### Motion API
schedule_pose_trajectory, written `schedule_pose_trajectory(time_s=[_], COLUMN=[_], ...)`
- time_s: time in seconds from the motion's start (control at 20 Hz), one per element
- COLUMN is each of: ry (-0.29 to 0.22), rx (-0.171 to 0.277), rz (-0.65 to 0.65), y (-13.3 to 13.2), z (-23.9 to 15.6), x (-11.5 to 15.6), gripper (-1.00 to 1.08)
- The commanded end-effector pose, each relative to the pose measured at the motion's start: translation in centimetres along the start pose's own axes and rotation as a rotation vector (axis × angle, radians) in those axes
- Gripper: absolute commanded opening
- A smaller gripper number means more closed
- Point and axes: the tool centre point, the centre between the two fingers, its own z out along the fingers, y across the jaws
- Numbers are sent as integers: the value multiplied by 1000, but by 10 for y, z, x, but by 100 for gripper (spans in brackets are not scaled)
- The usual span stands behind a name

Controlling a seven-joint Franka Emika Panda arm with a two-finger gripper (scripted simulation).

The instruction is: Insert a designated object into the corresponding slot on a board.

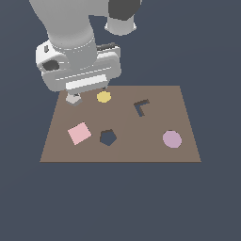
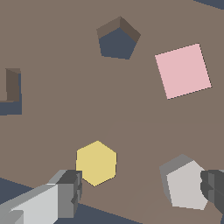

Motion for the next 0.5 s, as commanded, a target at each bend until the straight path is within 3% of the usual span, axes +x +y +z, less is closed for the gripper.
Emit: schedule_pose_trajectory(time_s=[0.0,0.45], ry=[-1,-5], rx=[0,-1], rz=[-42,-146], y=[14,53], z=[11,38], x=[-10,-31], gripper=[100,100])
